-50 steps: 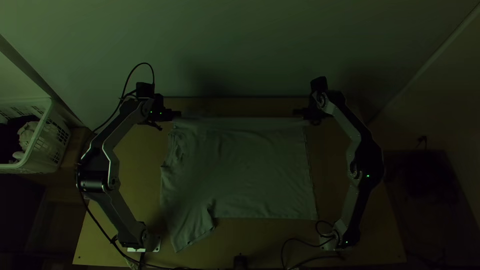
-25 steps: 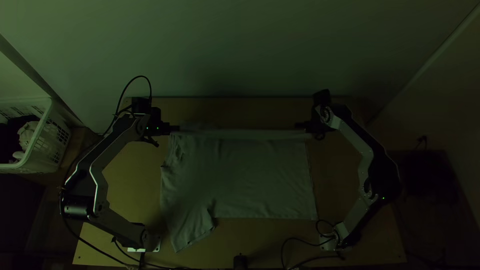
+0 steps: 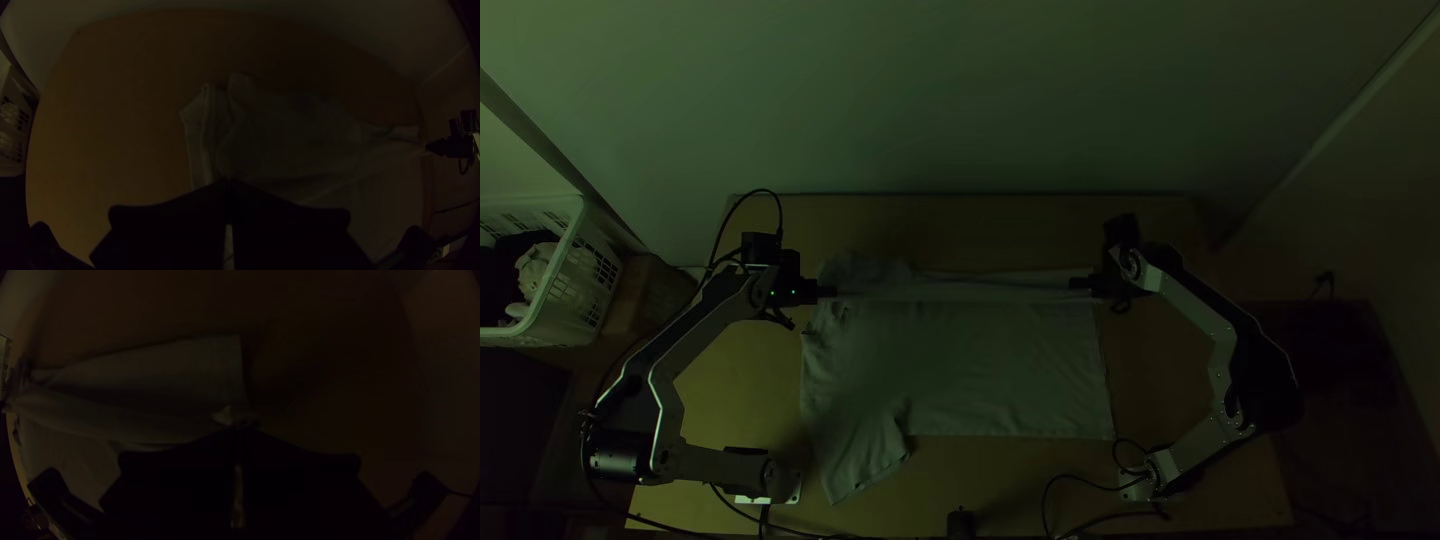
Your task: Fold the t-shirt
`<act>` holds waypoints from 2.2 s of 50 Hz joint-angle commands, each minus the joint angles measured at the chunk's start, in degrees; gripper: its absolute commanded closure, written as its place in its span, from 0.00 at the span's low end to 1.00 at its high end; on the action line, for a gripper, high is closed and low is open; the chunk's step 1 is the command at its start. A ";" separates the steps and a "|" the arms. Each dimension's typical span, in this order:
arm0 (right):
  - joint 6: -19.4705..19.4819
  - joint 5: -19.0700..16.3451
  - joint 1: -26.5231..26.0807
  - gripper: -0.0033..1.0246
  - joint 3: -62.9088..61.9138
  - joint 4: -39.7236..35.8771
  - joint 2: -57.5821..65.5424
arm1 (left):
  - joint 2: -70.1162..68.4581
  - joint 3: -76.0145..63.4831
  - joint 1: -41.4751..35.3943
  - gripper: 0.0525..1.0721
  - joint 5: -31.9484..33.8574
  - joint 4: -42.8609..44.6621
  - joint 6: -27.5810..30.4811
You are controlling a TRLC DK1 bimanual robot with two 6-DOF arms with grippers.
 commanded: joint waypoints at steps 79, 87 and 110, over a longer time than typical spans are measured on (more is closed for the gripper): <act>13.63 -0.60 11.32 0.04 -18.98 -18.90 -43.61 | -29.60 -10.27 -11.66 0.05 4.09 -52.18 -5.91; 13.63 -1.48 11.24 0.05 -18.98 -21.19 -43.44 | -27.67 -12.03 -12.63 0.05 4.09 -54.38 -10.22; 13.63 -6.14 10.09 0.10 -18.45 -23.82 -39.66 | -19.85 -20.12 -17.55 0.06 1.37 -46.64 -17.25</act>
